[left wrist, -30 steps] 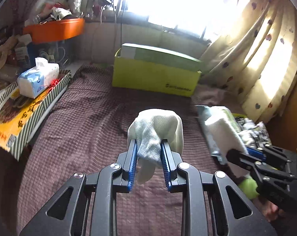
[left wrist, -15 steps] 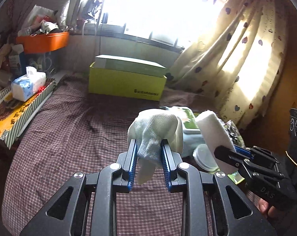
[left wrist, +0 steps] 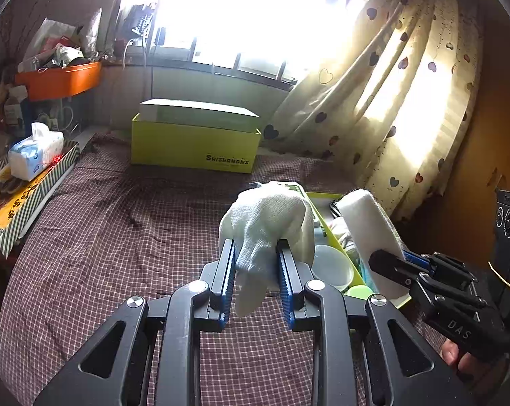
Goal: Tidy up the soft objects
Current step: 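Carry the white sock and white cloth over the white tray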
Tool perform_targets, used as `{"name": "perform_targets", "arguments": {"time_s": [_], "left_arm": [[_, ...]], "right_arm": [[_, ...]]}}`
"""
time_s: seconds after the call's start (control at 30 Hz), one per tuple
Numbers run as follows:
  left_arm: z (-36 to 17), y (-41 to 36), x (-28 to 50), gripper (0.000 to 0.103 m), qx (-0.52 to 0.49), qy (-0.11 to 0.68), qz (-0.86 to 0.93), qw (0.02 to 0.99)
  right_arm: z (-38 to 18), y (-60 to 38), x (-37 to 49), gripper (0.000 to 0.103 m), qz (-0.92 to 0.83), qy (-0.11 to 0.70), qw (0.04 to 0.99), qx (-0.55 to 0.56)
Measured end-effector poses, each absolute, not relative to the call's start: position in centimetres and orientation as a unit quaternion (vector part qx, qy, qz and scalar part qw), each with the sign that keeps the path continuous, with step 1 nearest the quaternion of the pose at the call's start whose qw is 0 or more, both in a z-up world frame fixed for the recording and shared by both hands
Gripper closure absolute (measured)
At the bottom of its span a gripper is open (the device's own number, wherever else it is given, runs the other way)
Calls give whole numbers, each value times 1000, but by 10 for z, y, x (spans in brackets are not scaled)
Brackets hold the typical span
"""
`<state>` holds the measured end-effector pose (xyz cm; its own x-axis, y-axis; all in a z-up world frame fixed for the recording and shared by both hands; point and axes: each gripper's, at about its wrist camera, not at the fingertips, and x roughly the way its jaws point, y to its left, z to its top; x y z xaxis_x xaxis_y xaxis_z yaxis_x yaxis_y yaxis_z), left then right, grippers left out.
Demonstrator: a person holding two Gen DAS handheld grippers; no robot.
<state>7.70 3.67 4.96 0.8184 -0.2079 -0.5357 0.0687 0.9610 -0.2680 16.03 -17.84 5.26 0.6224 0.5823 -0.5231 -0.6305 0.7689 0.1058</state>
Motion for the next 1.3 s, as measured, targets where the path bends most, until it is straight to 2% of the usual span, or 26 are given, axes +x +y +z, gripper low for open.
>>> {"name": "perform_targets", "arguments": {"time_s": [0.67, 1.3], "left_arm": [[51, 4, 86, 79, -106, 295, -105, 944], [57, -55, 105, 78, -77, 293, -177, 936]], "right_arm": [[50, -222, 167, 88, 307, 274, 911, -18], [26, -324, 200, 88, 177, 296, 938, 18]]}}
